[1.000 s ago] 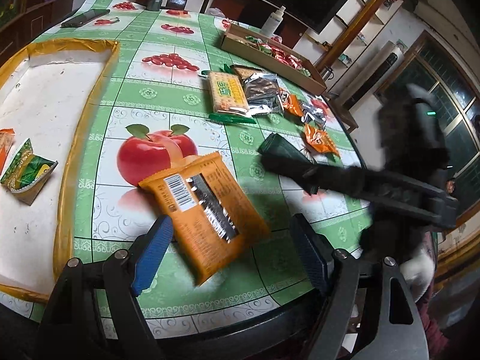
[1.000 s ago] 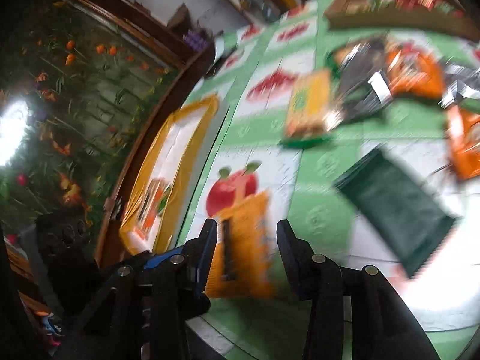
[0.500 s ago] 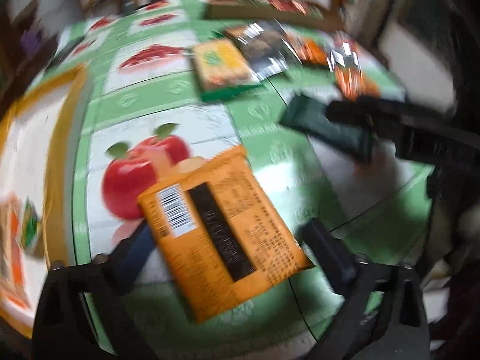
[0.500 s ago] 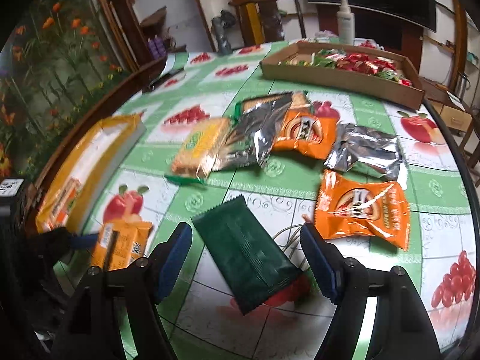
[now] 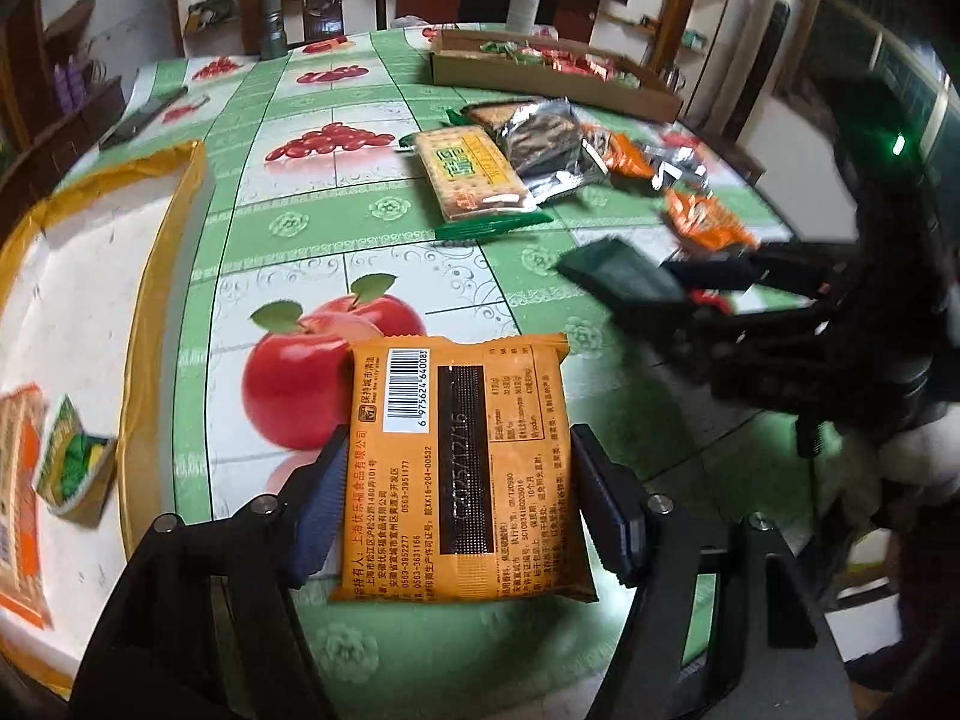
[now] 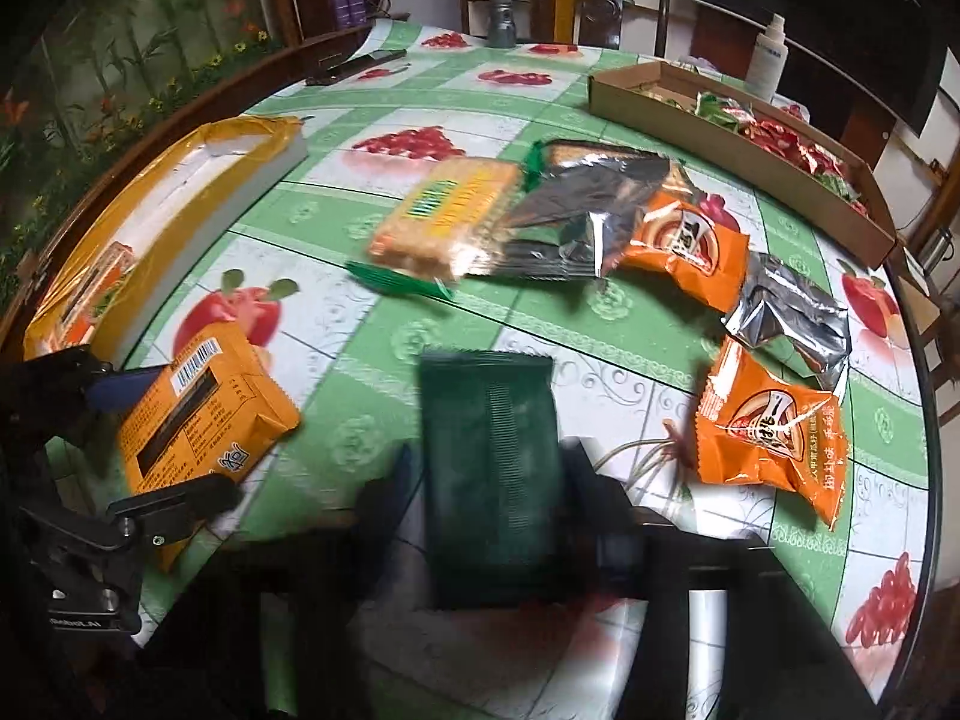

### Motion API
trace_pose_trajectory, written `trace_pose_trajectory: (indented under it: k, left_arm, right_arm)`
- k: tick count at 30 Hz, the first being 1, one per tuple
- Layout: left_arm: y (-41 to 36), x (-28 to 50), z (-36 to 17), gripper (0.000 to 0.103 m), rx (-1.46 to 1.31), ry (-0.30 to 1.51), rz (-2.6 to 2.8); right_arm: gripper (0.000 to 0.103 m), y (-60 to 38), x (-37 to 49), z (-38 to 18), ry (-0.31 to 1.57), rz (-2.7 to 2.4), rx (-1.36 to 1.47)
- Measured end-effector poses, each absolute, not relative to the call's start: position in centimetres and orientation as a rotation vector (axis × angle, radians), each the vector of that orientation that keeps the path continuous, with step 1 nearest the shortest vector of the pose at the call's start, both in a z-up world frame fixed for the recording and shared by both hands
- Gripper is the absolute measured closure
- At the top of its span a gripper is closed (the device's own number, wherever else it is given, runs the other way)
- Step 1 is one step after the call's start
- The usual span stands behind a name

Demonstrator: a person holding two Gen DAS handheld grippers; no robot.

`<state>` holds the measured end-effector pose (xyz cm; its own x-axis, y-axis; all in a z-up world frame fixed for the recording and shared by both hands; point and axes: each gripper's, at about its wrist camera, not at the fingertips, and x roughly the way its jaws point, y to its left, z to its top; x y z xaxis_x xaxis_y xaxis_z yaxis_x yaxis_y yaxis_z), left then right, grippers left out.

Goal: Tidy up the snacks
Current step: 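Grasp the orange biscuit pack with the left tool, then place the orange pack in the white tray with the left tool while the right places the green pack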

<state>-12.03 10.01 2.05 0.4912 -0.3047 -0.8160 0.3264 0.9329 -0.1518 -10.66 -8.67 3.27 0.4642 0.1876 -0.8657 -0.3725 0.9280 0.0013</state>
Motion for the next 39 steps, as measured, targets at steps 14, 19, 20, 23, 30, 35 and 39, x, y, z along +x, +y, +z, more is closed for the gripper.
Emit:
trace_pose_trajectory:
  k: [14, 19, 20, 23, 30, 35, 39]
  left_arm:
    - [21.0, -11.9, 8.5, 0.034, -0.211, 0.866, -0.373]
    - [26.1, -8.7, 9.3, 0.034, -0.217, 0.855, -0.252]
    - [26.9, -8.2, 9.1, 0.034, -0.233, 0.857, -0.241]
    - [30.2, -5.7, 7.7, 0.034, -0.300, 0.869, -0.176]
    - [33.4, -2.4, 4.4, 0.034, -0.349, 0.921, -0.095]
    - [34.0, -1.5, 3.5, 0.034, -0.353, 0.943, -0.085]
    - [34.2, -1.8, 4.0, 0.034, -0.369, 0.921, -0.107]
  right_arm:
    - [0.057, -4.6, -12.9, 10.2, 0.903, 0.493, -0.099]
    - [0.058, 0.4, -11.2, 11.6, 0.933, 0.644, 0.019]
    - [0.058, 1.3, -10.7, 11.7, 0.943, 0.666, 0.048]
    - [0.058, 4.8, -8.4, 11.2, 0.985, 0.731, 0.143]
    - [0.058, 12.5, -4.3, 8.7, 1.047, 0.726, 0.134]
    - [0.058, 15.2, -2.6, 6.4, 1.082, 0.711, 0.133]
    - [0.055, 15.6, -2.5, 5.3, 1.082, 0.699, 0.124]
